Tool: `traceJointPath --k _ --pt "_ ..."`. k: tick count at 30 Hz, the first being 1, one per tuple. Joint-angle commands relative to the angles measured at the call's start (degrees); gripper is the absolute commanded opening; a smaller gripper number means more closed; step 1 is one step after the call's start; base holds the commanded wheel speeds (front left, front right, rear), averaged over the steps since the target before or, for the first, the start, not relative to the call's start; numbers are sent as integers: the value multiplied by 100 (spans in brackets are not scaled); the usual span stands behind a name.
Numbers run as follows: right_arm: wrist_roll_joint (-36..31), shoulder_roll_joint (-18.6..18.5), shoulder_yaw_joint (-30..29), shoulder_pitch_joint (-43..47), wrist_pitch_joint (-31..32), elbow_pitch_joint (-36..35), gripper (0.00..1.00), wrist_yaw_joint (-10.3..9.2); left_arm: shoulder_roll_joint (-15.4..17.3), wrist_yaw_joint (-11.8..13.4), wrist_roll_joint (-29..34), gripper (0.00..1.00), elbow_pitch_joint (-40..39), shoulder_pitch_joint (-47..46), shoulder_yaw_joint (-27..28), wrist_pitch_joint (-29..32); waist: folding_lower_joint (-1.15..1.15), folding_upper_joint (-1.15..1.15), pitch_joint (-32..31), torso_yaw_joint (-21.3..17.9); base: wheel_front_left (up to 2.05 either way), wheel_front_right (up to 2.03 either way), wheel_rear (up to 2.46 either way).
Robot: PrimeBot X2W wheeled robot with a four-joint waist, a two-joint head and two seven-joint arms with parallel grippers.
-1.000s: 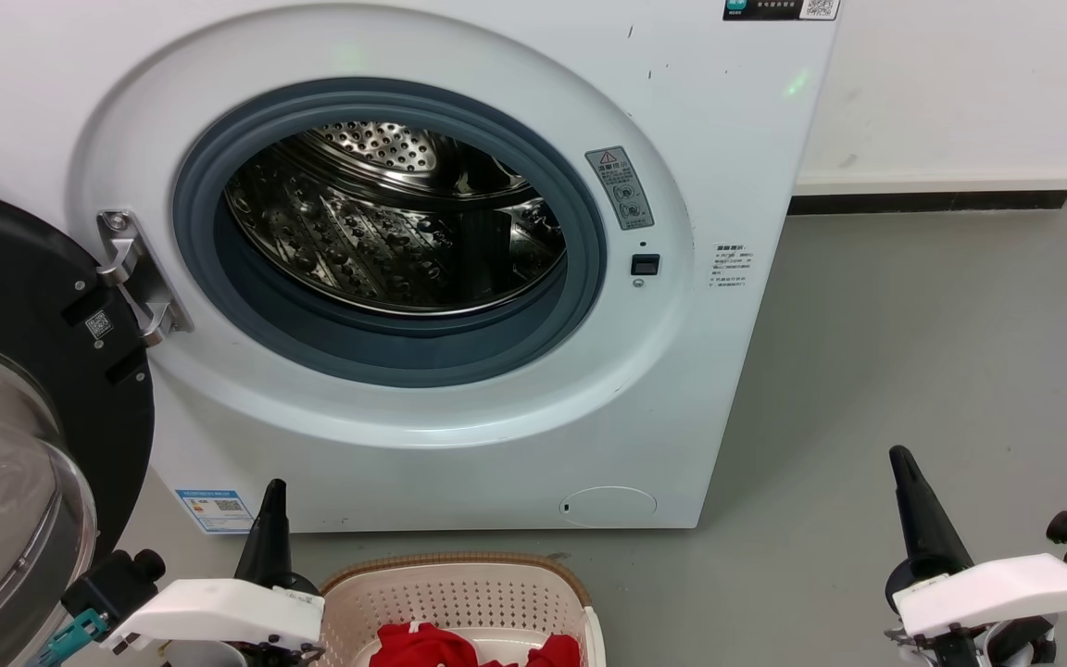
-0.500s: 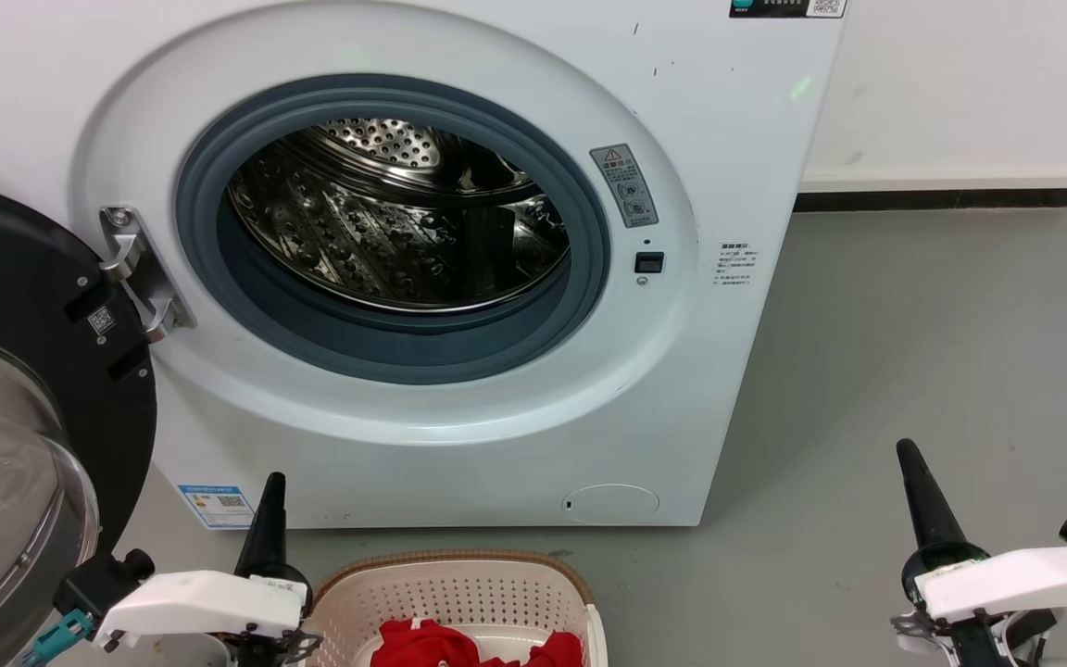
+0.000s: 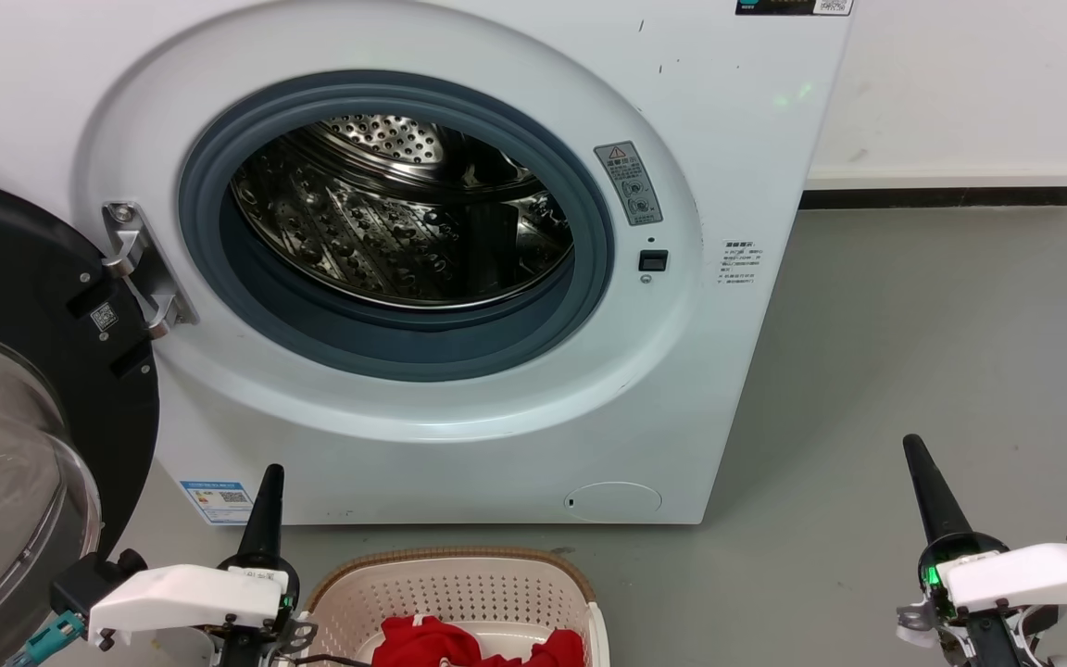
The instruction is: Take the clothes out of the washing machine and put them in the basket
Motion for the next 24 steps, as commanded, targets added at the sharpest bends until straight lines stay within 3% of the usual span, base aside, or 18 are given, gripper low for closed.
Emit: traceJointPath --k 1,24 --pt "173 -34 -27 -149 46 -8 0 -1 3 -34 -149 0 -17 -124 33 44 0 0 3 3 0 0 0" --pt "1474 -10 -177 -254 296 143 0 -1 0 -148 -1413 0 77 -225 165 363 0 0 53 52 0 0 0"
